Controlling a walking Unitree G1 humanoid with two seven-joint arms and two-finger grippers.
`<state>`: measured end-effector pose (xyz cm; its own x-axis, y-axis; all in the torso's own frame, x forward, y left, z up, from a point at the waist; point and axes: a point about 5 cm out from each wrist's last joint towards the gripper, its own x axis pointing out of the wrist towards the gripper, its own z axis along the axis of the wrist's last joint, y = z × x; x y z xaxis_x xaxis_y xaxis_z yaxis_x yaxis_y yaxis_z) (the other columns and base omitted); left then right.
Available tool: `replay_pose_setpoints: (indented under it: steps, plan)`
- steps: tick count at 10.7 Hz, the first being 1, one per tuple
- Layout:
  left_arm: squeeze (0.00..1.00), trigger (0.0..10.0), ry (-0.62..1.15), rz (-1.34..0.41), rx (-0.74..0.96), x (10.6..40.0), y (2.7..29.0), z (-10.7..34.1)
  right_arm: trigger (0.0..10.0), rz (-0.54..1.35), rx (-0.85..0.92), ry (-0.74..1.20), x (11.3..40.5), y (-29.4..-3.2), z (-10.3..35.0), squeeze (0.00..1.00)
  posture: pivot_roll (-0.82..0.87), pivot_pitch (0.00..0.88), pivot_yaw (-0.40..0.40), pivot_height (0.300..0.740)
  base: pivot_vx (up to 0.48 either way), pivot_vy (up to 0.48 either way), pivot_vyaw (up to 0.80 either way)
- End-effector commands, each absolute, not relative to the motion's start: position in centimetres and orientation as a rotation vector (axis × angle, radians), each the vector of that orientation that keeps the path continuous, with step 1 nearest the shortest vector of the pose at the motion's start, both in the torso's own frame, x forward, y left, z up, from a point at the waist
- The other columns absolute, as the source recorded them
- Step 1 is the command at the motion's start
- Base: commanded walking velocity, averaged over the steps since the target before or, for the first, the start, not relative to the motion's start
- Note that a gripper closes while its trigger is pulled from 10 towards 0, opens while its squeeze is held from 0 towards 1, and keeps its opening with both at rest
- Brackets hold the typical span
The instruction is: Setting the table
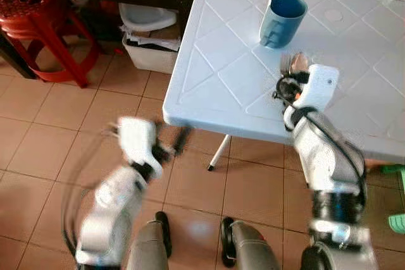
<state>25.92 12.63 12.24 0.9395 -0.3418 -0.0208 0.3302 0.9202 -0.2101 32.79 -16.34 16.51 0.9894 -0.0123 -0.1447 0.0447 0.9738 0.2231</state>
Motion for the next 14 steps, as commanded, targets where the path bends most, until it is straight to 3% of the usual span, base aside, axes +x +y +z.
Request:
replay_pose_setpoints:
  steps: [1,5,8,10,14]
  plan:
    - [0.0,10.0,0.069,-0.301,-0.199,26.0,13.4,11.8,0.0,-0.001,0.269,0.194,32.3,-15.4,15.2,0.0,-0.06,0.276,0.009,0.74,0.0,0.48,0.0]
    - [0.0,10.0,0.052,-0.266,-0.177,26.7,13.6,12.0,0.0,0.084,0.321,0.107,31.7,-12.9,16.6,0.0,-0.07,0.262,0.002,0.74,0.0,0.48,0.0]
    - [0.0,10.0,0.035,-0.256,-0.156,26.8,13.5,11.9,0.0,0.1,0.3,0.046,31.8,-12.6,17.6,0.0,-0.07,0.25,-0.002,0.74,0.0,0.47,0.0]
    - [0.0,10.0,0.008,-0.266,-0.146,26.9,13.6,12.1,0.0,0.116,0.215,-0.016,31.9,-12.5,18.5,0.0,-0.07,0.239,-0.004,0.74,0.332,0.332,0.0]
    - [0.0,10.0,-0.003,-0.263,-0.145,27.0,13.4,11.9,0.0,0.118,0.129,-0.091,31.8,-13.0,19.3,0.0,-0.08,0.224,0.003,0.74,0.435,0.0,0.0]
